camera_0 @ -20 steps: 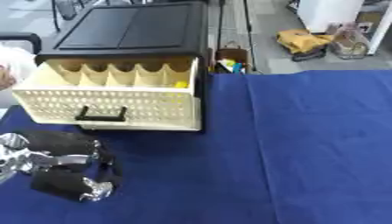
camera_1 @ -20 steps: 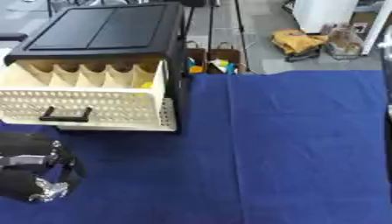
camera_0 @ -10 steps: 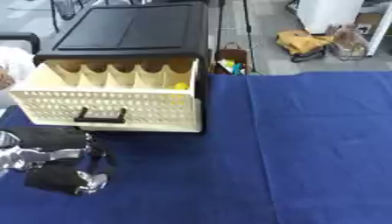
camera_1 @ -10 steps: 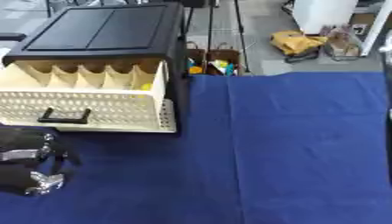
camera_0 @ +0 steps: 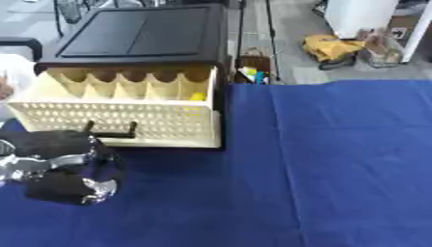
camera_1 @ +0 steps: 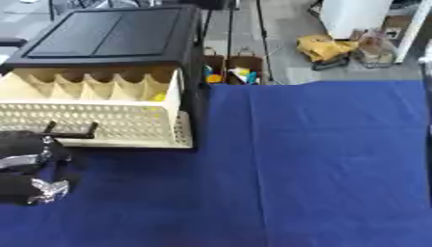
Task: Pick up objects from table and place into drawer.
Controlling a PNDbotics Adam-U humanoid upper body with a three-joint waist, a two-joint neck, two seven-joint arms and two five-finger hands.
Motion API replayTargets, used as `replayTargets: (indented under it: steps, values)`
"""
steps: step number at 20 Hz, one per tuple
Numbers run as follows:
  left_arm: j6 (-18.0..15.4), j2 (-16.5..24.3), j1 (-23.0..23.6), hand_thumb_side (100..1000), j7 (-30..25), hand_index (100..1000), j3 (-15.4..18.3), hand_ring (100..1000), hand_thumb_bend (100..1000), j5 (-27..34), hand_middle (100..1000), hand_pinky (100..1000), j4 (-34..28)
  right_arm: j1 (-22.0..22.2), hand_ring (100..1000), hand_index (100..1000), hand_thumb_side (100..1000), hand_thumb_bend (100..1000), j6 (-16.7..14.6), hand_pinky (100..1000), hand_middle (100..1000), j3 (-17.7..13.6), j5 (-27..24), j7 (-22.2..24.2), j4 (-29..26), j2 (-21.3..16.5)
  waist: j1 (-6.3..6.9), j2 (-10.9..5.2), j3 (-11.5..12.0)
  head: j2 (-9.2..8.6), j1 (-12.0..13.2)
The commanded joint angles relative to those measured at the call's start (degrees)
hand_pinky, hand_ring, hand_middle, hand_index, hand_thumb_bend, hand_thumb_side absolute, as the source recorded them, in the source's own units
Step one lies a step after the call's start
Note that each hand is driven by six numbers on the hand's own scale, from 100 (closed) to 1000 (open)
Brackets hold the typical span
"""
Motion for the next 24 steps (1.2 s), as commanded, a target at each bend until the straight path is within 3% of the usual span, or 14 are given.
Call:
replayTargets:
  steps: [1,13,24]
  values:
    - [0.9,1.1,-1.2,1000,-0.2,861,0.9,316,100,-0.5,533,100,-0.7,-0.7,815,651,1000,231,0.0,767,533,-0.6,-0.3,-0.1,-0.9,-0.5,0.18,-0.83,-0.1,-0.88,0.3]
    - [4.3,0.1,-2.4,1000,-1.4,857,1.2,319,100,-1.4,535,100,-0.7,-0.7,815,646,1000,236,-0.1,768,531,-0.7,-0.5,-0.4,-0.9,-0.1,0.61,-0.36,-1.0,-1.59,0.6]
    - [5.1,-0.1,-2.4,1000,-1.0,850,2.0,320,100,-3.1,534,100,-0.7,-1.1,816,645,1000,249,0.1,771,530,-0.5,0.5,0.2,-0.9,0.8,0.72,0.07,-1.3,-2.14,0.8]
